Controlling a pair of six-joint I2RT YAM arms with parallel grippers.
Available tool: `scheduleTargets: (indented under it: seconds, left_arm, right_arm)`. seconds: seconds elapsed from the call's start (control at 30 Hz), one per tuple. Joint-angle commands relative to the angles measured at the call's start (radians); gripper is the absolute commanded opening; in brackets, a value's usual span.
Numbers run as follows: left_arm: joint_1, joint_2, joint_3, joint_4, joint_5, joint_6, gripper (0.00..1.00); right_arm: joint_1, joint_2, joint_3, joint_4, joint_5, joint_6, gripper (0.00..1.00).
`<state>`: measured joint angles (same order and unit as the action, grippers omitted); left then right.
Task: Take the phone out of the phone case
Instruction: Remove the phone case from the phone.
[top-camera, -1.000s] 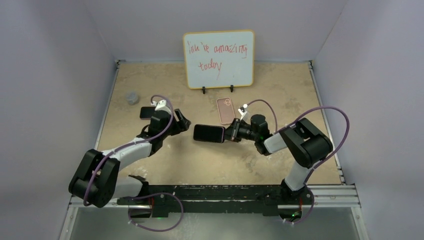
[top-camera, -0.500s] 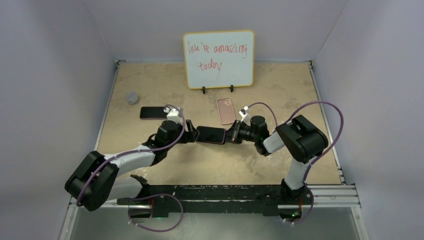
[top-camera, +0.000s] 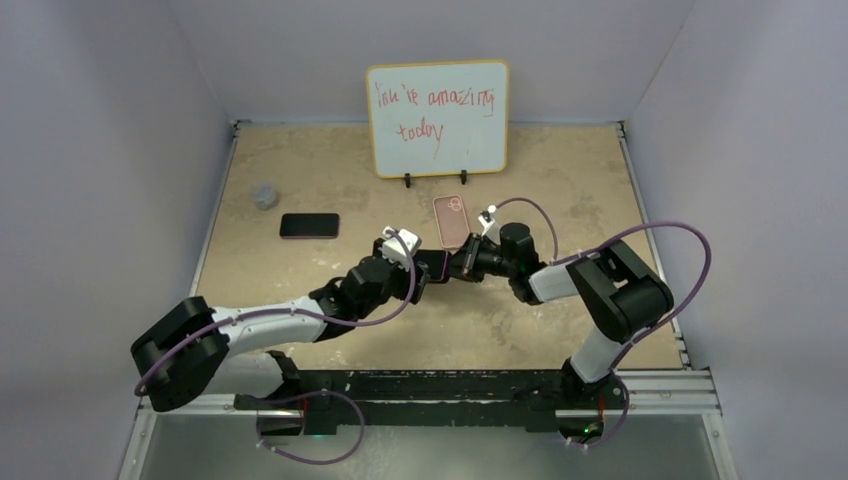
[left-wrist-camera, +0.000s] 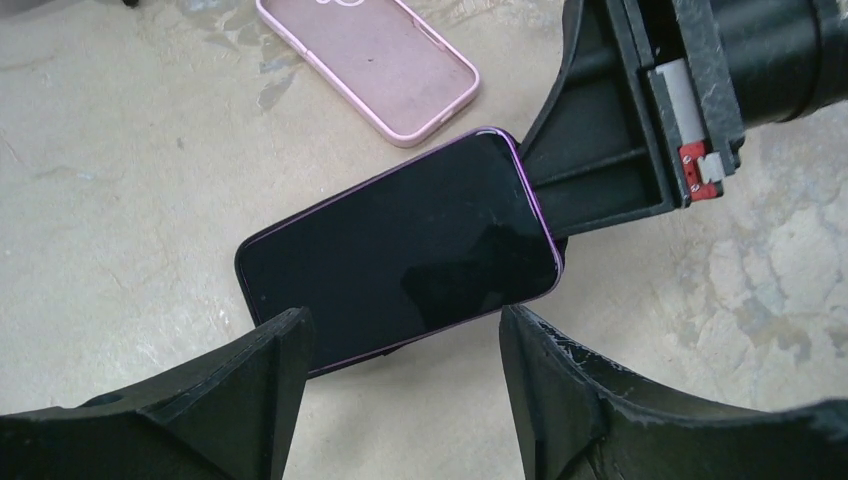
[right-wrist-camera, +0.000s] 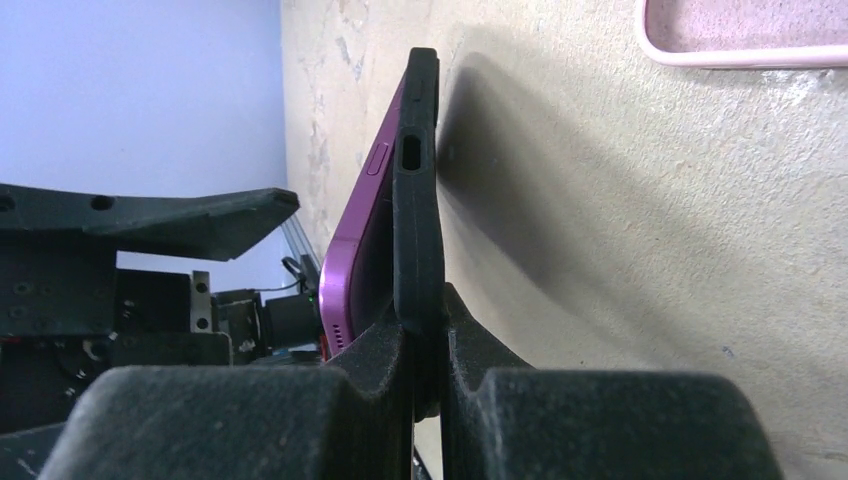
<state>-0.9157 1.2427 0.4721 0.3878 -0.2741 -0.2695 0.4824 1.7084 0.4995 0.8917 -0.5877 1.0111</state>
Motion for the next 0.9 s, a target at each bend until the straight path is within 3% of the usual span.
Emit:
scheduleTargets:
  seconds: [0.0, 0.27, 0.57, 0.87]
  left_arm:
    - [-0.035, 0.037, 0.052, 0.047, -0.064, 0.096, 0.71]
    - [-0.087, 0.085, 0.085, 0.119, -0.064, 0.115, 0.71]
    - [-0.172, 0.170, 0.164, 0.142, -0.291, 0.150, 0.69]
    - [-0.190, 0.256, 0.265, 0.072, -0.257, 0.102, 0.68]
  right_arm:
    - [-0.001, -0.091, 0.046, -0.042, 0.021, 0.027, 0.00]
    - [-0.001, -0.143, 0.097, -0.197, 0.057, 0.013, 0.00]
    - [0.001, -0.145, 0.101, -0.208, 0.067, 0.032, 0.00]
    - [0.002, -0.136, 0.100, -0.189, 0.060, 0.052, 0.00]
